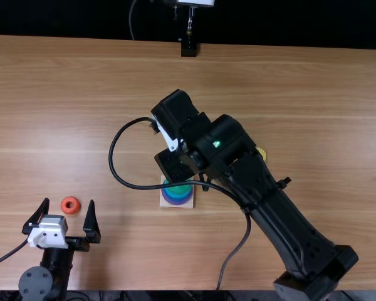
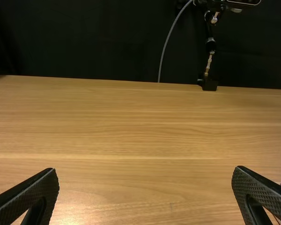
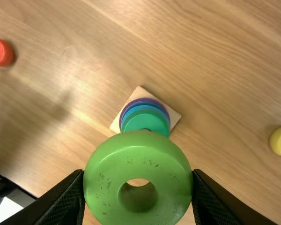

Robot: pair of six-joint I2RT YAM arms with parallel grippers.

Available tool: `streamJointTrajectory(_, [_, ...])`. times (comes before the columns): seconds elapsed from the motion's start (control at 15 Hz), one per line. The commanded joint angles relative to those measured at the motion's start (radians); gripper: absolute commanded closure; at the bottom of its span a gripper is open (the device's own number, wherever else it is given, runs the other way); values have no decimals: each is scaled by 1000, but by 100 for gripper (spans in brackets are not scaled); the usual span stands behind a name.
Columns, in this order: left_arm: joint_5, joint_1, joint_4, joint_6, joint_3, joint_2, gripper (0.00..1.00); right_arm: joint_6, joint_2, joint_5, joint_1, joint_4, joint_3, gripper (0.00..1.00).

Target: Build the Hanoi tower: stack the rings onto the peg from bottom to top in this color order: purple, dark blue, light blue, dark green, light green, yellow, orange.

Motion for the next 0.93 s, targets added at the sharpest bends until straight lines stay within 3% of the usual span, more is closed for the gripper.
streamJointTrajectory(0.0, [15,8,-37,2,-7,-11,0,12,-12,-2,2,-2,13,100])
streamJointTrajectory(0.87, [15,8,-37,2,-7,-11,0,8,-20,-2,-8,0,-77,100])
